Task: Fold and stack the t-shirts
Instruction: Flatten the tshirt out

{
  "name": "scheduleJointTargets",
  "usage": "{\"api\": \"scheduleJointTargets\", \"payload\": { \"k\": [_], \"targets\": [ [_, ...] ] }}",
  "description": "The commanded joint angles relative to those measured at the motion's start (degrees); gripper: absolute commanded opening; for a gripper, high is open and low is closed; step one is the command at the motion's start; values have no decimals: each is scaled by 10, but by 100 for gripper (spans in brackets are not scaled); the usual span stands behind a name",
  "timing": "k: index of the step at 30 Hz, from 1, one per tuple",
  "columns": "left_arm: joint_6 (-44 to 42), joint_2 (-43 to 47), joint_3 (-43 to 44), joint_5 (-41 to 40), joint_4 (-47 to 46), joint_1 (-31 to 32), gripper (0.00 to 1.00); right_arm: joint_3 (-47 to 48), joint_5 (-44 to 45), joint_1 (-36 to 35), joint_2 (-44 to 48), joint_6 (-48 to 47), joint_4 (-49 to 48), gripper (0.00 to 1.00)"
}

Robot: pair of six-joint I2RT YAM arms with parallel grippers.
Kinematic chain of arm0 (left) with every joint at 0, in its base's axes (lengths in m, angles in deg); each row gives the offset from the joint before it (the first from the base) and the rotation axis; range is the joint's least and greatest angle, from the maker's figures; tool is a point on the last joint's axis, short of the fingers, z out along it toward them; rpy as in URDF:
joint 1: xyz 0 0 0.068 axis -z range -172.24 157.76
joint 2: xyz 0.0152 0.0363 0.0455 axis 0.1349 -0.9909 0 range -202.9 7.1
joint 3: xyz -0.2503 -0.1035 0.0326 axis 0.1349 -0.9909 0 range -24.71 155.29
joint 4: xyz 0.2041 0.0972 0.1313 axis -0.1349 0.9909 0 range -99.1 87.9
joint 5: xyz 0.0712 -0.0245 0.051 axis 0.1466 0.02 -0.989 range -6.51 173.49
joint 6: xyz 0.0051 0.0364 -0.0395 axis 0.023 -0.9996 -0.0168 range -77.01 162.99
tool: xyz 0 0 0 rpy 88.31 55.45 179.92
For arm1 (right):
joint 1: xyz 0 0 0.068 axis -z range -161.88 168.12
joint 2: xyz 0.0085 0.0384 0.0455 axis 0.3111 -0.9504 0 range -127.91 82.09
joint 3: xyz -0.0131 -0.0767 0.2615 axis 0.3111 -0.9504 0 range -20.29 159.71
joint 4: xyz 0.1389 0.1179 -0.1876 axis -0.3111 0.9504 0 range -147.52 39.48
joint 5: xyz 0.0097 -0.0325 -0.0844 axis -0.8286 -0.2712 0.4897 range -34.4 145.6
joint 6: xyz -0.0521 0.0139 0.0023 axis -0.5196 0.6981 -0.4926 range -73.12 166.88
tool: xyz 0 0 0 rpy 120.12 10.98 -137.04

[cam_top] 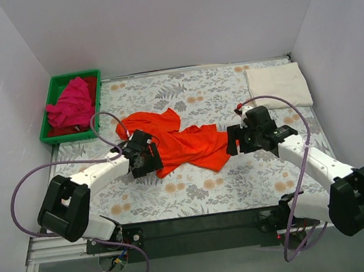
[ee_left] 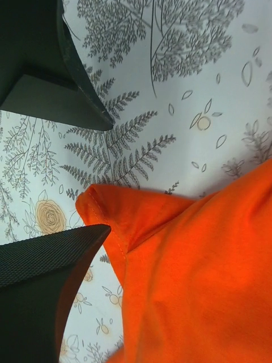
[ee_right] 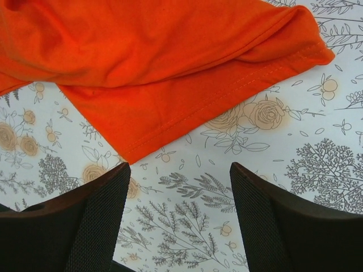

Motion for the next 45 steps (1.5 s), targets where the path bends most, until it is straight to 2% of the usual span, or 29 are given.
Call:
{"api": "scheduleJointTargets", "payload": {
  "k": [1, 11, 19, 20, 22, 23, 27, 36, 39, 40, 43, 44, 45],
  "targets": [
    [6, -23, 17, 1, -5, 22, 61, 11, 18, -2, -22, 15, -48, 64],
    [-2, -74, 27, -23, -2, 72, 50, 57, 133, 9, -116, 19, -84, 63],
    [-3, -90, 24, -39, -5, 86, 25, 89, 156, 45, -183, 4, -117, 62],
    [-5, -87, 23, -39, -6, 87, 17, 95, 157, 57, -196, 0, -121, 62],
    [-6, -82, 20, -43, -6, 88, 10, 99, 146, 68, -212, -7, -132, 62],
    [-7, -80, 19, -47, -5, 88, 2, 105, 137, 79, -228, -15, -137, 62],
    [-9, -64, 16, -66, 1, 88, 0, 113, 120, 94, -262, -34, -145, 61],
    [-14, -38, 26, -125, 31, 87, 0, 119, 39, 117, -304, -72, -166, 36],
    [-36, -36, 59, -176, 66, 74, 0, 122, 7, 117, -301, -74, -163, 15],
    [-57, -36, 73, -189, 73, 60, 0, 125, 6, 117, -299, -75, -161, 3],
    [-98, -29, 137, -239, 89, 11, 0, 153, 26, 118, -274, -74, -154, 1],
    [-136, -29, 155, -251, 88, -4, 0, 166, 37, 117, -258, -77, -149, 1],
    [-153, -28, 203, -259, 87, -20, 0, 203, 47, 117, -252, -79, -145, 1]
  ]
}}
